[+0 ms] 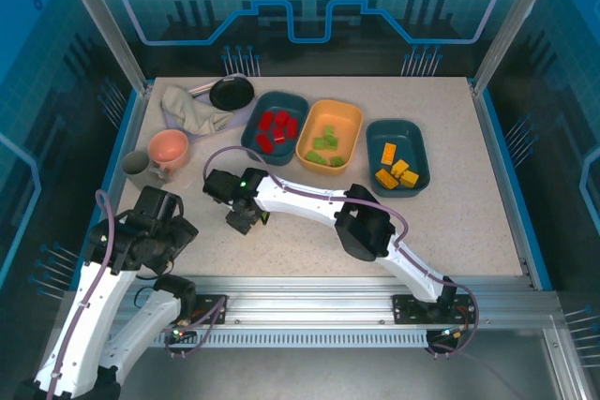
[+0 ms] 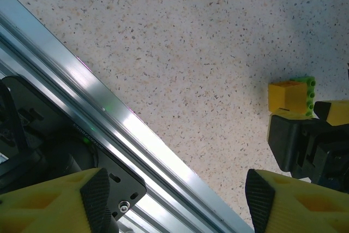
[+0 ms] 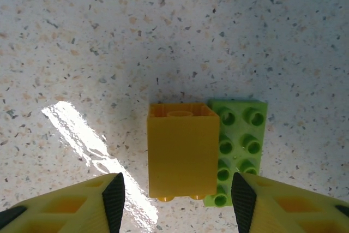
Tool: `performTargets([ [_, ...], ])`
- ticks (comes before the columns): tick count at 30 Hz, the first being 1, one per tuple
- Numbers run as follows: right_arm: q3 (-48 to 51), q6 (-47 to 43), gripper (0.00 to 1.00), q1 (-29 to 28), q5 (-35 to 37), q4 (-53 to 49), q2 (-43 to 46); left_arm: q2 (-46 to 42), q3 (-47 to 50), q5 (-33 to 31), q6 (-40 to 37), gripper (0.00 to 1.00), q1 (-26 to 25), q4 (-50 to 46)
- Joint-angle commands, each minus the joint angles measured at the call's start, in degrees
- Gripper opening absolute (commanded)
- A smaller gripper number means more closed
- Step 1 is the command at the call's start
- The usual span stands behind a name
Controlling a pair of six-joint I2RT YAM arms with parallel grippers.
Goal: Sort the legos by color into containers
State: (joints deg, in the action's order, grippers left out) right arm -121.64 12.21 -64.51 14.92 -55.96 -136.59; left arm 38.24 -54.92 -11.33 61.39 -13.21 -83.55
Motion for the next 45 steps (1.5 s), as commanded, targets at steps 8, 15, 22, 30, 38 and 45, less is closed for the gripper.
performTargets([
  [8, -3.3, -1.3, 0.49, -0.3, -2.0, -1.3, -5.4, 0.9, 0.1, 1.2, -0.1, 0.69, 0.6, 1.2],
  [15, -3.6, -1.9, 0.39, -0.5, -2.7, -0.5, -5.6, 1.0, 0.4, 1.3, -0.3, 0.68, 0.6, 1.3],
  [22, -7.3, -2.3, 0.36, -1.1, -4.0, -2.2, -8.7, 1.1, 1.2, 1.7, -0.3, 0.68, 0.6, 2.1],
  [30, -10.3, -2.0, 0.36, -0.4, -5.0, -3.3, -11.0, 0.7, 2.2, 2.5, -0.1, 0.68, 0.6, 2.7],
  [38, -7.3, -1.5, 0.17, 0.7, -4.9, -1.7, -7.2, 0.9, 2.4, 3.2, -0.1, 0.66, 0.6, 4.4],
  [45, -4.1, 1.7, 0.16, 5.5, -4.4, 1.1, 4.5, 2.4, 4.1, 9.8, -2.8, 0.65, 0.4, 13.9],
])
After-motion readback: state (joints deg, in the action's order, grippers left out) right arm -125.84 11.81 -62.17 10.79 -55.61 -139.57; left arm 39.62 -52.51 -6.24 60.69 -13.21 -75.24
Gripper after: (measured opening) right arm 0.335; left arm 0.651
